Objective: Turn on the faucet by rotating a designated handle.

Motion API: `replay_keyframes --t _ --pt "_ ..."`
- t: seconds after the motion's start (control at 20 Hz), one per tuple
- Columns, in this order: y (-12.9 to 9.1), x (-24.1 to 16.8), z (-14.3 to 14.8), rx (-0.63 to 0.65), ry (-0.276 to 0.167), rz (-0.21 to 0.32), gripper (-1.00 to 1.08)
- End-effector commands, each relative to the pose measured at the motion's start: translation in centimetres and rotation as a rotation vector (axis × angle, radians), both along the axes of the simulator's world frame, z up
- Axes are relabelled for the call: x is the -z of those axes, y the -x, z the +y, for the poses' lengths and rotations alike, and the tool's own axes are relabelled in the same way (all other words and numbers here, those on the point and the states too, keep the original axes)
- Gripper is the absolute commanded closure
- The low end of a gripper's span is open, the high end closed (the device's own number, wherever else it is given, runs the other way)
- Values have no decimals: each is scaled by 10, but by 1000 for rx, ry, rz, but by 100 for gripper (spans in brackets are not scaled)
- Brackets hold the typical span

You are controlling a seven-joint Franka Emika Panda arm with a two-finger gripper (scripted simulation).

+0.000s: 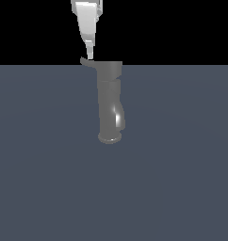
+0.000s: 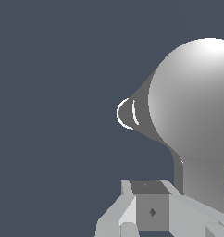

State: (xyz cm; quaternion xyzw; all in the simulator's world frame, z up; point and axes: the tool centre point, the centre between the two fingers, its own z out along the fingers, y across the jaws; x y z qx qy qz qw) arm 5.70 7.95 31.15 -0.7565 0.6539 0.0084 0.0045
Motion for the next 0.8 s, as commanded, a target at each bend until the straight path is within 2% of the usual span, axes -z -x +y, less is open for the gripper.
replay_keyframes --t 0.0,0.55,0.75 --pt "-5 6 4 31 8 -3 108" --pt "-11 14 9 68 18 -6 108" --pt "-3 14 10 67 18 -6 108"
